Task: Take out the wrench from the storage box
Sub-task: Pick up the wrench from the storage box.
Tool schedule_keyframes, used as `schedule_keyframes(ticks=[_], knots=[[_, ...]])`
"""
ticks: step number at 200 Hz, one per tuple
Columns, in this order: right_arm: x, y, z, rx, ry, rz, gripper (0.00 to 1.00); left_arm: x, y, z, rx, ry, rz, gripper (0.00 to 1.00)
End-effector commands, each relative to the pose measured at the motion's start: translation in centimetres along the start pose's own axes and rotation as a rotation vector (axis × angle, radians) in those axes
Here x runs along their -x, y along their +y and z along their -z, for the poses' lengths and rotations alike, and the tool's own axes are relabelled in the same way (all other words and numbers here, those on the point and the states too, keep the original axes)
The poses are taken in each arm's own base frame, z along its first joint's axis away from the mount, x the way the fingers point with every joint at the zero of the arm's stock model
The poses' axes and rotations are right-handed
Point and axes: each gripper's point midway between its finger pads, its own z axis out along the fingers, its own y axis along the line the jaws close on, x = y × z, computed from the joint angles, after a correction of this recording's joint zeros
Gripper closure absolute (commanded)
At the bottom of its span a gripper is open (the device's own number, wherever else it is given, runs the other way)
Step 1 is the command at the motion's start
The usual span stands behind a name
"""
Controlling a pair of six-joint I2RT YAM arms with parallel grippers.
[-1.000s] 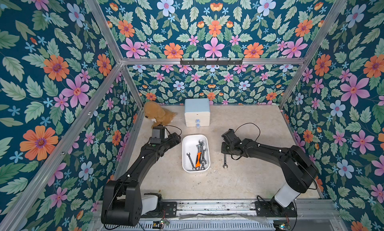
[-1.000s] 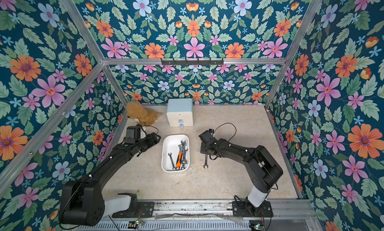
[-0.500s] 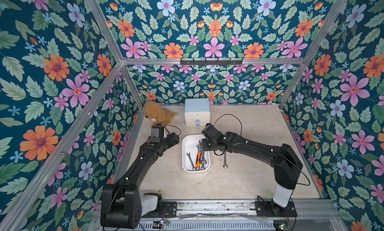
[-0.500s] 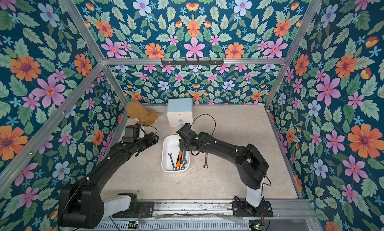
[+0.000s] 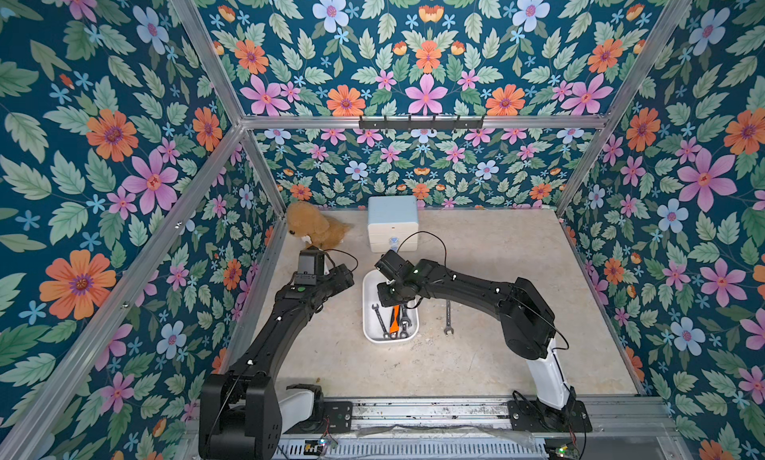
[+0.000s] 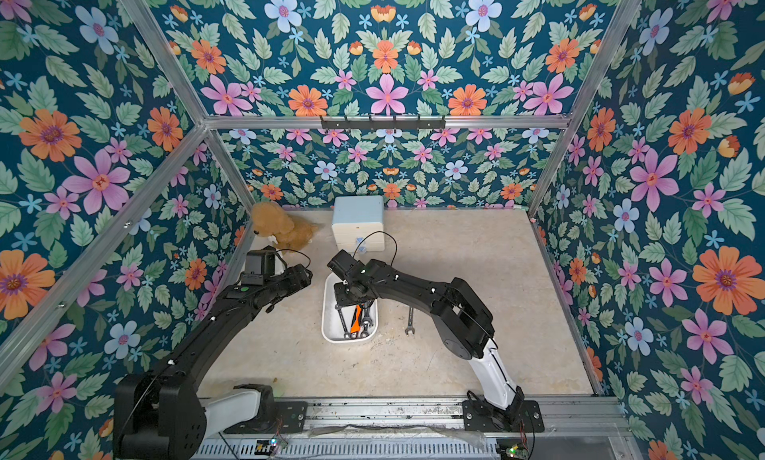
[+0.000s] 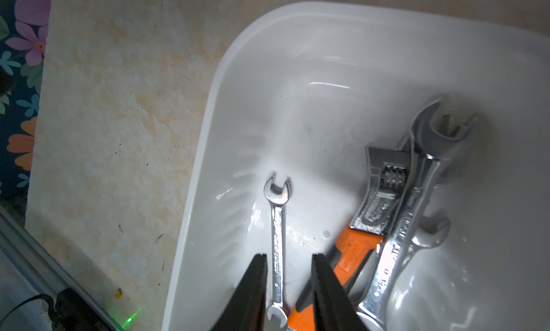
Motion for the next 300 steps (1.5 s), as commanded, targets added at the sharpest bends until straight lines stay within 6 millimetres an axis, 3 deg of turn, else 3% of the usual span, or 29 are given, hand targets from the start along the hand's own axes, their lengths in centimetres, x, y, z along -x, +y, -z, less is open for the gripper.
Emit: schedule_keyframes(ticks=[1,79,137,188,238,274,300], knots=[[-1.8,0.6,-0.9,0.004,0.082,0.052,0.68,0.0,0.4,0.1,0.015,0.001,-0.004,0.17],[-3.6,0.0,-3.7,-0.113,0.132,0.114,0.66,0.1,0.6,0.1,0.012,-0.005,0.006,0.17],[-3.8,-0.9,-5.1,-0.188,0.137,0.128,0.67,0.2,0.6,0.2,0.009,-0.006,0.006,0.17],[-2.7,-2.2,-5.7,-0.271,0.079,0.122,0.77,0.3,0.7,0.3,0.007,-0.01,0.006,0.17],[-0.4,-2.5,-6.2,-0.27,0.02,0.084,0.85,0.2,0.7,0.4,0.009,-0.011,0.007,0.17],[1.0,-2.9,-6.8,-0.28,0.006,0.065,0.86,0.2,0.9,0.5,0.014,-0.017,0.008,0.17],[1.7,-2.2,-5.7,-0.258,-0.005,0.059,0.8,0.2,0.9,0.5,0.015,-0.017,0.01,0.17]])
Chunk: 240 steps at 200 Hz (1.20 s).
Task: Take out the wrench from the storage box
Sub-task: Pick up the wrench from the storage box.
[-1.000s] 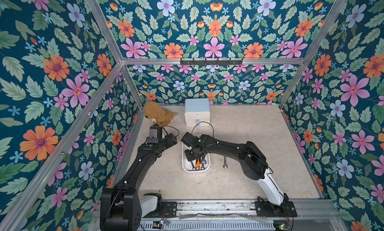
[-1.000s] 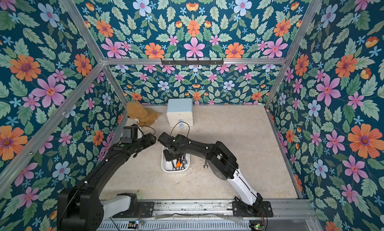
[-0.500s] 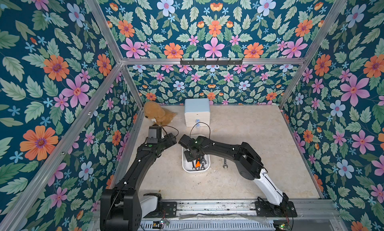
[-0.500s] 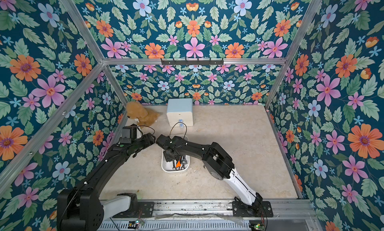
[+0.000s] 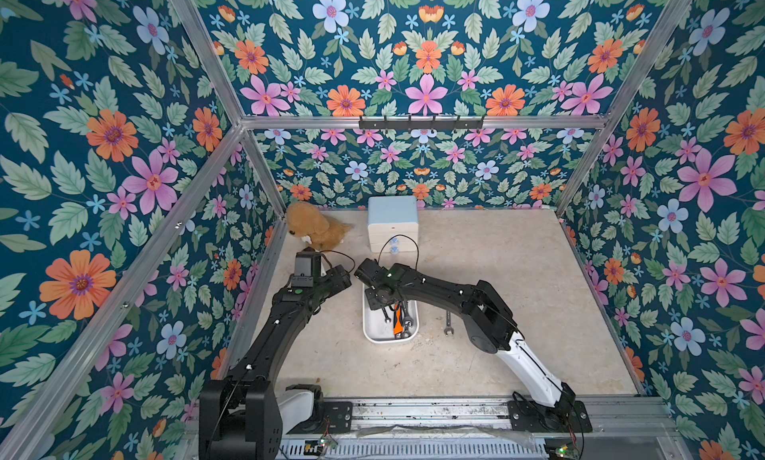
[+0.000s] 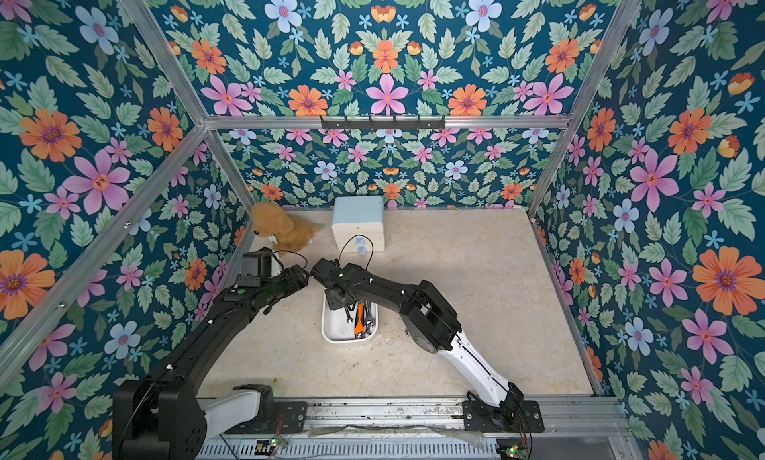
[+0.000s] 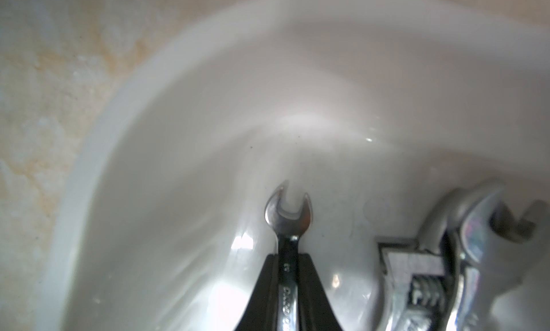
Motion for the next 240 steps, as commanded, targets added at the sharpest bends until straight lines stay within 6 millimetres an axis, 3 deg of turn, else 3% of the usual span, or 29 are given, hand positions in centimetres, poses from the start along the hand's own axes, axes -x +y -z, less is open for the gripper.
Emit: schedule_keyframes(ticks=[1,53,160,202,240], knots=[[0.0,-0.4,0.8,-0.017,0.007,-0.012,0.8,0.0,0.2,0.1,0.007,0.0,-0.004,0.17],[-0.7,-0.1,2.8,0.01,0.028,-0.022,0.69,0.1,0.0,0.0,0.0,0.0,-0.003,0.17],[-4.1,-0.7,0.1,-0.067,0.125,0.003,0.68,0.2,0.0,0.2,-0.007,-0.007,-0.002,0.17],[-5.7,-1.8,-1.1,-0.14,0.198,-0.005,0.78,0.3,0.0,0.3,-0.007,-0.007,0.001,0.17],[-5.4,-2.1,-0.9,-0.156,0.185,-0.013,0.82,0.3,0.0,0.3,-0.009,-0.01,0.002,0.17]])
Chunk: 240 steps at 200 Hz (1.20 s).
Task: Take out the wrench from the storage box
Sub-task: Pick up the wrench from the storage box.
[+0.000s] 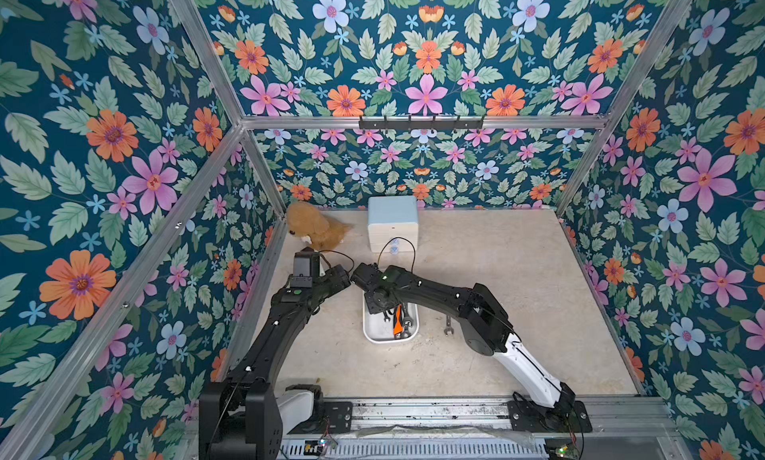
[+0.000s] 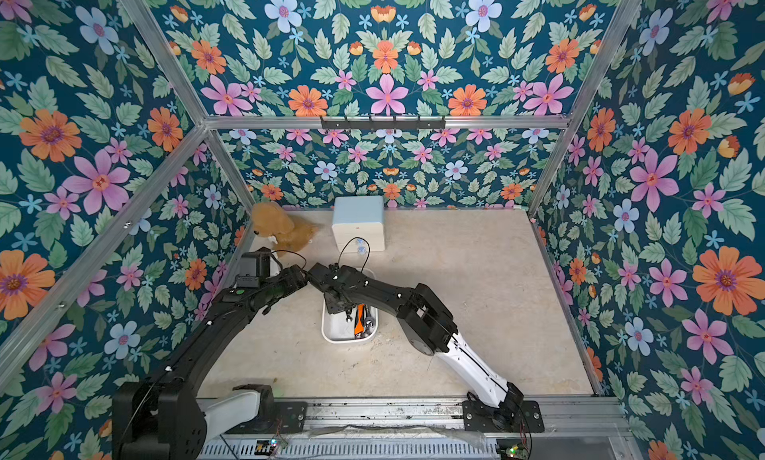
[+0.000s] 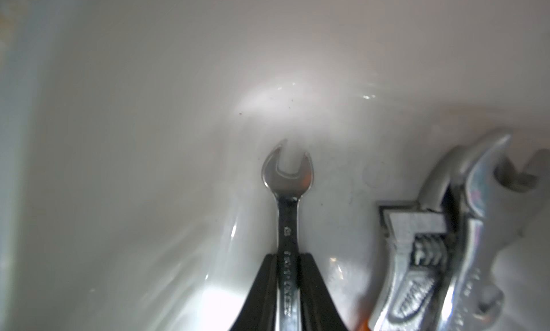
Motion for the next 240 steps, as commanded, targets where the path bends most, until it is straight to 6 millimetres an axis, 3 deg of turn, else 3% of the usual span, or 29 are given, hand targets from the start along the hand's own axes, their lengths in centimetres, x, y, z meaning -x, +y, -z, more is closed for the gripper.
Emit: schedule_keyframes(ticks=[1,47,177,240], knots=[[-2.9,-1.9,-1.1,-0.081,0.111,0.01,0.82,0.1,0.0,0.1,-0.004,-0.003,-0.003,0.17],[-1.8,-1.4,-0.5,-0.07,0.082,0.002,0.85,0.2,-0.1,0.2,-0.005,-0.006,-0.003,0.17],[3.0,0.6,4.3,0.048,-0.042,-0.031,0.86,0.4,0.1,0.4,0.0,-0.017,0.001,0.17],[4.1,-0.1,7.1,0.043,-0.085,-0.033,0.87,0.5,0.4,0.3,0.01,-0.022,0.003,0.17]])
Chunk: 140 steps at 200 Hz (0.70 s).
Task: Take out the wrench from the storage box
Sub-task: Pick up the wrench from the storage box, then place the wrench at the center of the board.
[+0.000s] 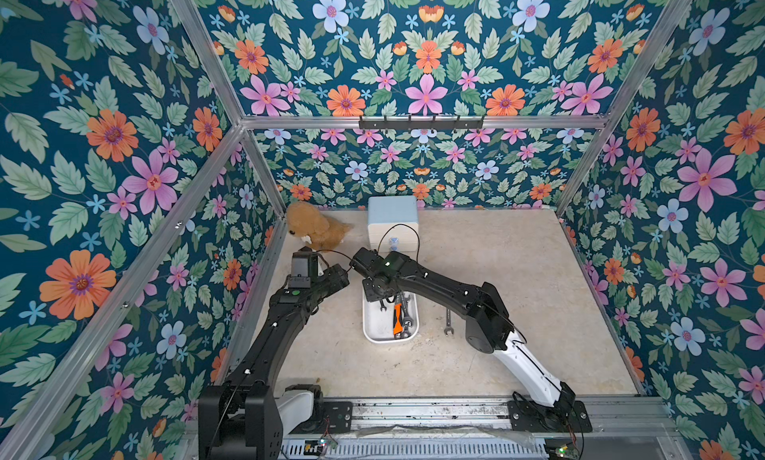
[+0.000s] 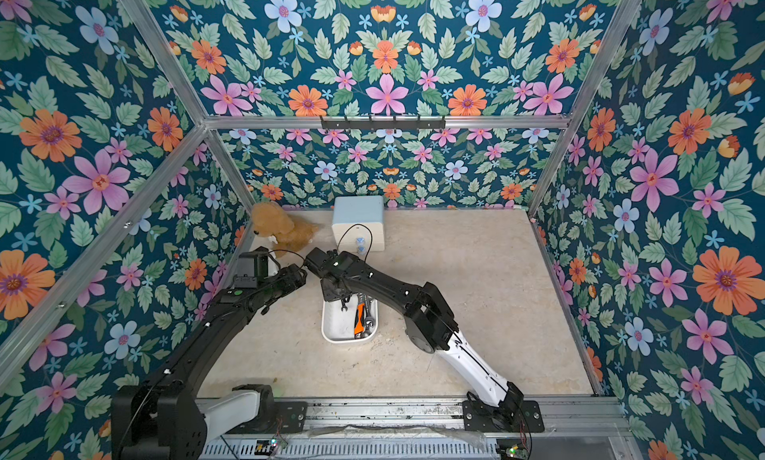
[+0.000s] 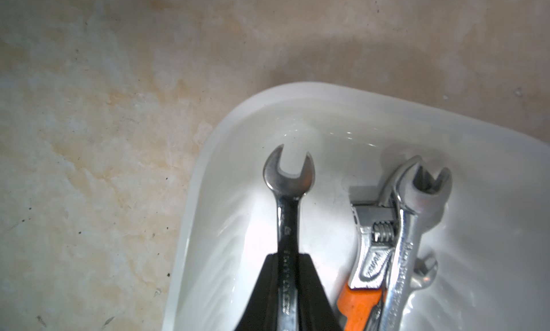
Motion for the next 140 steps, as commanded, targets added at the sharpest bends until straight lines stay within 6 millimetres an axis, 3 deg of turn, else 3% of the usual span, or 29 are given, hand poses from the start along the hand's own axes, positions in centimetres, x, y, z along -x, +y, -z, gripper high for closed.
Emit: schedule_keyframes(ticks=[1,36,80,108,140], knots=[[0.6,-0.5,1.9,-0.014,-0.027,0.005,0.87,0.2,0.3,0.0,0.011,-0.006,-0.002,0.17],[0.9,-1.9,3.8,-0.027,-0.054,-0.008,0.87,0.4,0.2,-0.1,0.008,-0.013,-0.001,0.17],[0.4,-5.6,6.7,-0.066,-0.099,-0.061,0.87,0.1,-0.2,-0.7,-0.017,0.004,0.012,0.17],[-0.9,-8.7,8.5,-0.101,-0.122,-0.108,0.87,0.2,-0.9,-0.9,-0.048,0.011,0.026,0.17],[-3.4,-12.1,9.1,-0.143,-0.118,-0.17,0.87,0.2,-1.9,-1.2,-0.072,0.017,0.031,0.18]])
